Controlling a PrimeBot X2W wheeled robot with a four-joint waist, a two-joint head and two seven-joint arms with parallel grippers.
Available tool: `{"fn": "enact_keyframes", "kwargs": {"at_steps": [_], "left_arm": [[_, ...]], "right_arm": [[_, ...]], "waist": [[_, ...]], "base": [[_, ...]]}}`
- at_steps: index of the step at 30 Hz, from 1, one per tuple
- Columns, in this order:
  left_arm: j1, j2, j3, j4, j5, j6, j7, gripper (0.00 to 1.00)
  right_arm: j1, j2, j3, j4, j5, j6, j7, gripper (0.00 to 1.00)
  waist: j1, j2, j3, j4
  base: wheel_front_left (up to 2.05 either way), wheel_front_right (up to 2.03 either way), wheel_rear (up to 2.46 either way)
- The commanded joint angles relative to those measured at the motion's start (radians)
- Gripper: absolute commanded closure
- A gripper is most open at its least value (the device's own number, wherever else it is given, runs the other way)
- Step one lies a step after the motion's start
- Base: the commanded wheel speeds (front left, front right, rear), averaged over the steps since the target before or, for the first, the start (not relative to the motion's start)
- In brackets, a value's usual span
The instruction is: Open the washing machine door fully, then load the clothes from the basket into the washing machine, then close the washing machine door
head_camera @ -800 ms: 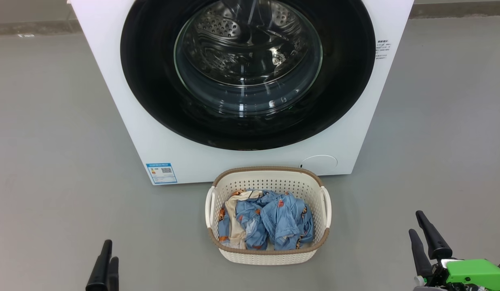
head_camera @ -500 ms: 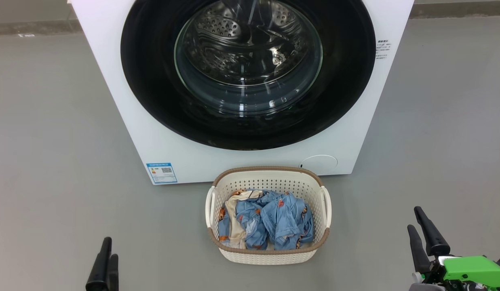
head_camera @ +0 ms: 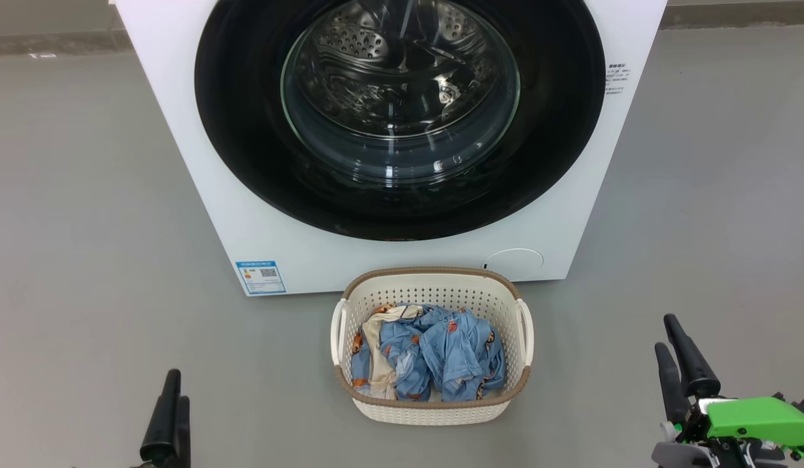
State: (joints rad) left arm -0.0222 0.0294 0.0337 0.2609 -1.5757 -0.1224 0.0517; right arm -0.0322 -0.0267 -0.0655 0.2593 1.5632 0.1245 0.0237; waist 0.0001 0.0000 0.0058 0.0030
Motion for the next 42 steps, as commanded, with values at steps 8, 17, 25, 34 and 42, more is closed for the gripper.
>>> {"fn": "enact_keyframes", "kwargs": {"at_steps": [8, 17, 25, 34, 42], "left_arm": [[-0.057, 0.034, -0.019, -0.049, 0.039, -0.003, -0.034, 0.00], [-0.071, 0.065, -0.060, -0.054, 0.097, -0.003, -0.076, 0.00], [-0.083, 0.088, -0.091, -0.050, 0.159, -0.004, -0.105, 0.00], [-0.095, 0.103, -0.110, -0.037, 0.275, -0.004, -0.133, 0.00], [-0.104, 0.099, -0.101, -0.018, 0.455, -0.005, -0.157, 0.00]], "right_arm": [[-0.056, -0.016, 0.025, -0.056, -0.054, 0.002, -0.031, 0.00], [-0.070, -0.023, 0.049, -0.072, -0.131, 0.002, -0.057, 0.00], [-0.079, -0.025, 0.061, -0.078, -0.202, 0.003, -0.078, 0.00], [-0.094, -0.032, 0.084, -0.081, -0.331, 0.003, -0.105, 0.00], [-0.105, -0.033, 0.095, -0.080, -0.465, 0.004, -0.128, 0.00]], "waist": [[0.0000, 0.0000, 0.001, 0.000], [-0.0001, 0.0000, 0.001, 0.000], [-0.0001, 0.0000, -0.001, 0.001], [-0.0001, 0.0000, -0.001, 0.002], [-0.0001, 0.0000, -0.001, 0.002]], "base": [[0.00, 0.00, 0.00], [0.00, 0.00, 0.00], [0.00, 0.00, 0.00], [0.00, 0.00, 0.00], [0.00, 0.00, 0.00]]}}
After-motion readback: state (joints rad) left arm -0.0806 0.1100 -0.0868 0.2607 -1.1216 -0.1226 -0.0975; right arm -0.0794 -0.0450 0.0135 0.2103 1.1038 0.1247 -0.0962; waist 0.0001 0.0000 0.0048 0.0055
